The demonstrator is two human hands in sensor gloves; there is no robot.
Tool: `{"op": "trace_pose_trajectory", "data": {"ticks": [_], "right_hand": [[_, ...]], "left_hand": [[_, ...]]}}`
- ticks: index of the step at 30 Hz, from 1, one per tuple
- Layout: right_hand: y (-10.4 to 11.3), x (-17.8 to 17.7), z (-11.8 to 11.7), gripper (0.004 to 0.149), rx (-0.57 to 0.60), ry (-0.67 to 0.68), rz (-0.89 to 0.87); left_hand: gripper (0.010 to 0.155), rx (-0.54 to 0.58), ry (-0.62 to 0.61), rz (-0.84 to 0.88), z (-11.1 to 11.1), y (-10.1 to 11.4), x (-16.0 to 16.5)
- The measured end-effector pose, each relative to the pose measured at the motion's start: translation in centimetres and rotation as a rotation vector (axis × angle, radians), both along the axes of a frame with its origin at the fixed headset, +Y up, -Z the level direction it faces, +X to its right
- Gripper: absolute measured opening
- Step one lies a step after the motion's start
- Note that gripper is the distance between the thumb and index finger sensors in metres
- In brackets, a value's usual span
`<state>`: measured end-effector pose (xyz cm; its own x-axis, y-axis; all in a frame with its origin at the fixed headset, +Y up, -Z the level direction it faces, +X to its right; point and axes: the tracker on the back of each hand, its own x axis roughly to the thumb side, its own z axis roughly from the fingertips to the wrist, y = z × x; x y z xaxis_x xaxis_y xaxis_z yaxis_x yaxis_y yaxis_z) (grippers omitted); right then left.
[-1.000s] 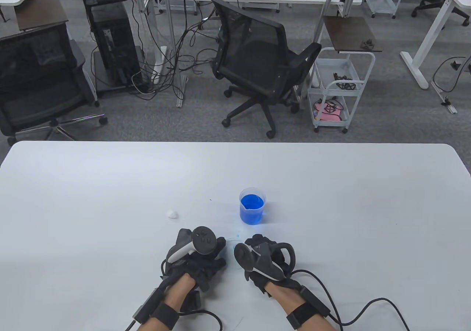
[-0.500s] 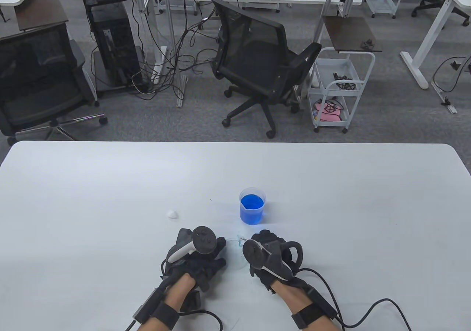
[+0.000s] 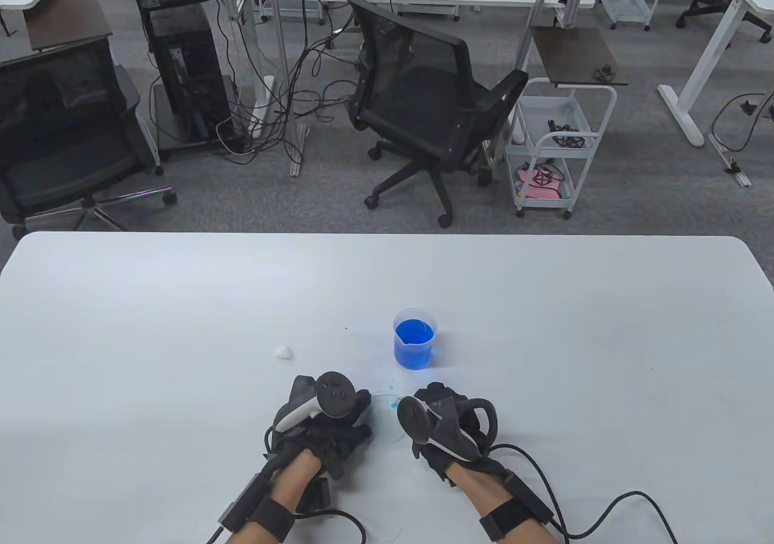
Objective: Dip tweezers-held cotton tuft into dye solution and dot onto culture dish
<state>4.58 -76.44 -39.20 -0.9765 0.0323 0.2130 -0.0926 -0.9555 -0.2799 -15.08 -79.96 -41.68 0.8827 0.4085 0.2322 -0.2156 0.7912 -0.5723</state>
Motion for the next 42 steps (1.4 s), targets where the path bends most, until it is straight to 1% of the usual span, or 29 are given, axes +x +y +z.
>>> {"op": "trace_pose_trajectory", "data": {"ticks": [2,5,7,10,14,17,19,22,25,31,34,36,42], "right_hand": [[1.0,0.5,0.4,0.041,0.026,-0.005,-0.037],[1.9,1.1,1.0,0.040,0.054,-0.005,-0.068],[1.9,1.2,1.2,0.041,0.055,-0.002,-0.068],[1.1,0.9,1.2,0.040,0.030,0.006,-0.036],[-1.0,0.2,0.9,0.040,-0.035,0.021,0.040],[-1.7,0.0,0.8,0.040,-0.055,0.026,0.068],[-1.7,0.0,0.7,0.040,-0.057,0.026,0.066],[-1.4,0.1,0.7,0.040,-0.051,0.021,0.053],[-0.6,0.5,0.9,0.040,-0.033,0.016,0.020],[1.8,1.3,2.1,0.041,0.022,0.016,-0.062],[2.1,1.5,2.6,0.041,0.029,0.024,-0.076],[1.8,1.3,2.8,0.041,0.013,0.030,-0.062],[-0.5,0.4,2.3,0.041,-0.067,0.045,0.008]], "left_hand": [[0.067,-0.005,0.003,-0.002,0.0,0.0,0.0],[0.067,-0.006,0.004,-0.002,0.0,0.0,0.0],[0.067,-0.007,0.004,-0.002,0.0,0.1,-0.1],[0.067,-0.006,0.005,-0.002,0.0,0.1,-0.1],[0.067,-0.006,0.006,-0.003,0.0,0.1,-0.1],[0.067,-0.007,0.006,-0.002,-0.1,0.1,-0.1],[0.067,-0.007,0.007,-0.002,-0.1,0.1,-0.1],[0.067,-0.008,0.007,-0.002,-0.1,0.1,-0.1],[0.067,-0.008,0.007,-0.002,-0.1,0.1,-0.1],[0.067,-0.009,0.008,-0.002,-0.1,0.1,-0.2],[0.067,-0.010,0.008,-0.001,-0.1,0.1,-0.1],[0.067,-0.010,0.009,-0.001,-0.1,0.1,-0.2],[0.067,-0.010,0.009,-0.001,-0.1,0.1,-0.2]]}}
